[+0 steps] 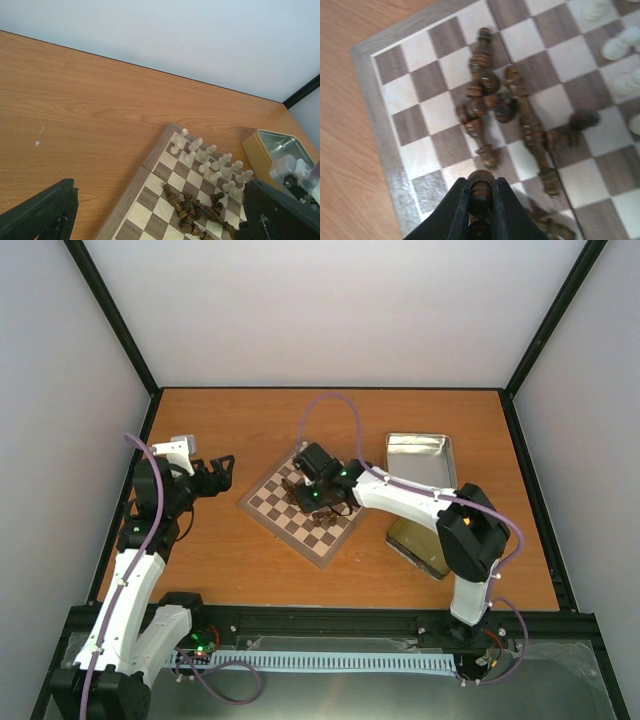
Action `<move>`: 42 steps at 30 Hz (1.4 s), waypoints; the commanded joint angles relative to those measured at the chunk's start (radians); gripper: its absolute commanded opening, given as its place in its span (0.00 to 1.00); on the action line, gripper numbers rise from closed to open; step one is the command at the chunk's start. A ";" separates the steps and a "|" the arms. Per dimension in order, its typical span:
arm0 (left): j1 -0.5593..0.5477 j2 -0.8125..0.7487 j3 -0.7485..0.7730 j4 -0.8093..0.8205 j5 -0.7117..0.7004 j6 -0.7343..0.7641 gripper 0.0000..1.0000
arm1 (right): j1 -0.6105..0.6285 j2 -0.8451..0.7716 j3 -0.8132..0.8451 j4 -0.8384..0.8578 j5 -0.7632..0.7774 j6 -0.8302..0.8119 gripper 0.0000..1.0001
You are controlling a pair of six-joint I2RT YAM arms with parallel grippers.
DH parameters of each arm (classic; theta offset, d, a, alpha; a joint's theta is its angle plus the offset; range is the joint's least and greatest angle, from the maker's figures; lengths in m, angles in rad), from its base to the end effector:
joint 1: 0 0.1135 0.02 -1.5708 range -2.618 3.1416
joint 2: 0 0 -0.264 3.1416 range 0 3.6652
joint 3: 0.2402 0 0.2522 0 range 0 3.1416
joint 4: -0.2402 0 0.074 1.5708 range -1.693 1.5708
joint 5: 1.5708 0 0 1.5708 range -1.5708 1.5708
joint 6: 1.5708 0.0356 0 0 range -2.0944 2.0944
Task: Set up the chess pieces on the board
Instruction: Place the chess piece on the chessboard.
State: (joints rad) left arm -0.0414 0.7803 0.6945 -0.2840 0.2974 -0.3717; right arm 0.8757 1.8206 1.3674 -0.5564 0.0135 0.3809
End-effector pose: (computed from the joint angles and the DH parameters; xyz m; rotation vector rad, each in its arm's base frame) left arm 0.1817 -0.0180 0.2990 -0.1235 1.9611 -0.5611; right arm 0.2502 0.2993 0.2232 -0.6431 2.5672 0.4339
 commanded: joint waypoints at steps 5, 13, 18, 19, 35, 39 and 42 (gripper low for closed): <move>-0.006 -0.014 0.007 0.026 -0.023 0.024 0.92 | 0.088 0.129 0.117 -0.027 -0.019 -0.036 0.12; -0.006 -0.015 0.004 0.023 -0.026 0.025 0.93 | 0.108 0.221 0.176 -0.097 0.014 -0.070 0.17; -0.005 -0.012 0.003 0.024 -0.025 0.025 0.94 | 0.112 0.208 0.182 -0.110 0.007 -0.077 0.32; -0.005 -0.012 0.003 0.025 -0.026 0.024 0.94 | 0.112 0.204 0.182 -0.111 0.005 -0.074 0.35; -0.005 -0.015 0.003 0.024 -0.023 0.023 0.94 | 0.112 0.153 0.145 -0.144 -0.010 -0.049 0.28; -0.006 -0.017 0.002 0.022 -0.024 0.024 0.94 | 0.112 0.175 0.148 -0.145 -0.012 -0.051 0.28; -0.006 -0.017 0.002 0.023 -0.023 0.023 0.95 | 0.113 0.188 0.151 -0.140 -0.013 -0.050 0.22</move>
State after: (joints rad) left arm -0.0414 0.7799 0.6941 -0.2840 0.2771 -0.3717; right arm 0.9779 1.9999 1.5211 -0.6910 -0.0086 0.3244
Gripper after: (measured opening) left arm 0.945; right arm 0.257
